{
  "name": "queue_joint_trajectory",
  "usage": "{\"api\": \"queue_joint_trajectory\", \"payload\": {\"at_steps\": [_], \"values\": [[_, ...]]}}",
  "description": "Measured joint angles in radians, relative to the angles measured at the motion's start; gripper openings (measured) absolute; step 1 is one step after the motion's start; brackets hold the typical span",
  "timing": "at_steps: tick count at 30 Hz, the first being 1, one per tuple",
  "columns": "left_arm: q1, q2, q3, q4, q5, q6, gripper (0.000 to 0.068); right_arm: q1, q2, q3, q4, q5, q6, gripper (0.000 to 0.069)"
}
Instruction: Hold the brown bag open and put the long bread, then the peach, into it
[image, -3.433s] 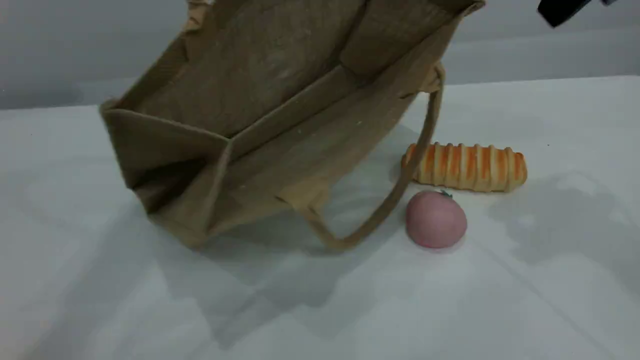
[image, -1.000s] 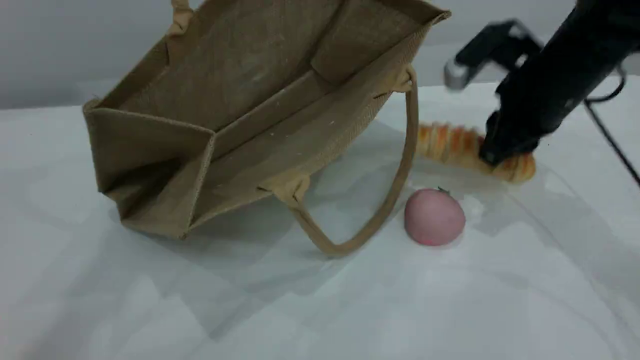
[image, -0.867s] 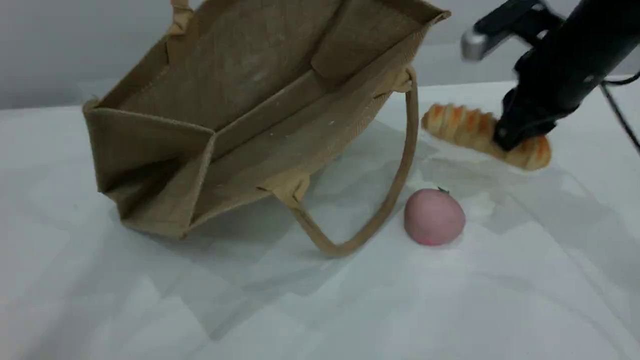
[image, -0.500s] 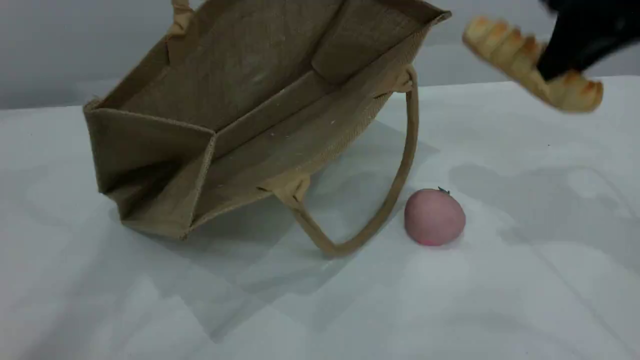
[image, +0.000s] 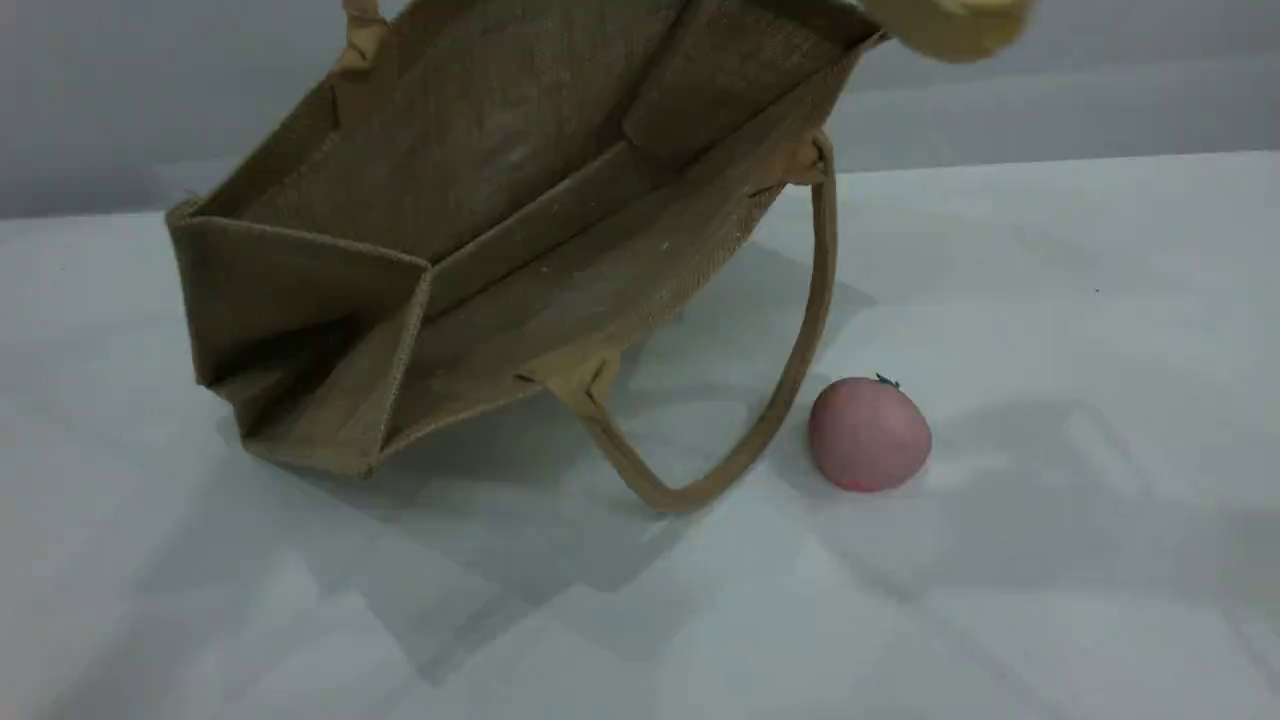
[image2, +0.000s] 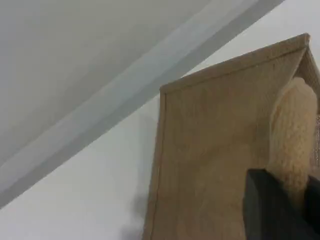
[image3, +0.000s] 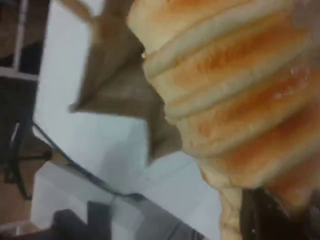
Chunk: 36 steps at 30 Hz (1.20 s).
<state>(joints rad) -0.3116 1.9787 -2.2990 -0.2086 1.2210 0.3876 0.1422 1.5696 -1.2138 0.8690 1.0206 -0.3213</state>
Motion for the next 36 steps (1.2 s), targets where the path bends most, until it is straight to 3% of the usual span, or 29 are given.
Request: {"api": "queue_joint_trajectory", "payload": {"at_steps": [9, 15, 22, 36], "values": [[0.0, 0.0, 0.0, 0.0, 0.0, 0.001, 0.0098, 0.175, 0.071, 0.0, 0.039, -0.16, 0.059, 0.0065], [0.0, 0.0, 0.0, 0.0, 0.0, 0.002, 0.0098, 0.218, 0.185, 0.0, 0.159, -0.29, 0.001, 0.0061], [0.0, 0.0, 0.0, -0.001, 0.0, 0.002, 0.0098, 0.217, 0.315, 0.0, 0.366, -0.358, -0.18, 0.006], [0.0, 0.0, 0.0, -0.005, 0.0, 0.001, 0.0098, 0.252, 0.43, 0.0, 0.778, -0.504, -0.695, 0.0066]]}}
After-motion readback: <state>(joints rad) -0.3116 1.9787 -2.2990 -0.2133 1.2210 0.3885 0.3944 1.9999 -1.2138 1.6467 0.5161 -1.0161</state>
